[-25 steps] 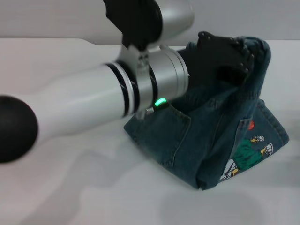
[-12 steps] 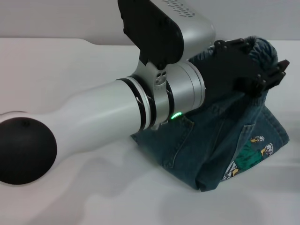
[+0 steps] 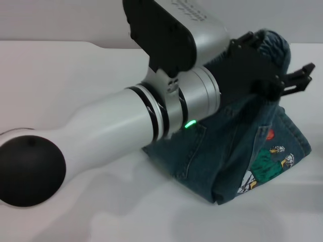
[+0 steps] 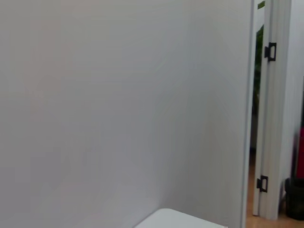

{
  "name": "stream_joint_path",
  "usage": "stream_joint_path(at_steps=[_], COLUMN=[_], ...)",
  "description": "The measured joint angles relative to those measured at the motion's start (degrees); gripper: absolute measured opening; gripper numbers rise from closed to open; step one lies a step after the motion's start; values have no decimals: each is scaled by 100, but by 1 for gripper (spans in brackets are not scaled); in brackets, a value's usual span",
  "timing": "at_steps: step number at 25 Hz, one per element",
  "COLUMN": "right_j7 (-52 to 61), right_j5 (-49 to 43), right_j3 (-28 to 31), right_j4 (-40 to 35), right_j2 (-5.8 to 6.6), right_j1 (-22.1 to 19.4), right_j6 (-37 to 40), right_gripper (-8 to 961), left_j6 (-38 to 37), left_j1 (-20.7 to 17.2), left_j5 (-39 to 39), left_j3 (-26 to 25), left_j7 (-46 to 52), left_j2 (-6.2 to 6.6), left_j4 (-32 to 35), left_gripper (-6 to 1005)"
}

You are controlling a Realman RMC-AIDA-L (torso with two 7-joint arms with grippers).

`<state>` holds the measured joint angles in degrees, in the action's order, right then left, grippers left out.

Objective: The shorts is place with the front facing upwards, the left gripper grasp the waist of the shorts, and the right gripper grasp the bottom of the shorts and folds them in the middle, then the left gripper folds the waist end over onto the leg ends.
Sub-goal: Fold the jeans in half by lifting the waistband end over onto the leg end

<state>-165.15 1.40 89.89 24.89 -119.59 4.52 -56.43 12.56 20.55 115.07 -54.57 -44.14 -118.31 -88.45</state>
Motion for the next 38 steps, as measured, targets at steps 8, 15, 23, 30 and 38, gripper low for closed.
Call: stream_joint_path(at_steps=[8, 15, 23, 30, 38], right_j7=[0, 1, 28, 41, 43], right_j5=[0, 0, 0, 1, 1], right_j3=[2, 2, -31, -55, -54], right_j4=[18, 35, 34, 33, 33], right_j2=[-3, -3, -2, -2, -2], right_j1=[-4, 2, -18, -20, -33], right_j6=[-13, -35, -71, -89, -148], right_gripper=[0, 0, 1, 1, 1], left_j6=[-62, -1128, -2100, -2765, -2873], left_j1=[114, 548, 690, 640, 610], left_j5=[48, 306, 820, 1322, 1915], left_j3=[362, 1072, 1454, 1780, 1937], left_j7=[12, -136, -113, -112, -105], left_j2=[-19, -31, -48, -37, -36], left_j4=[144, 846, 1389, 1549, 1637], left_gripper=[844, 844, 843, 843, 843])
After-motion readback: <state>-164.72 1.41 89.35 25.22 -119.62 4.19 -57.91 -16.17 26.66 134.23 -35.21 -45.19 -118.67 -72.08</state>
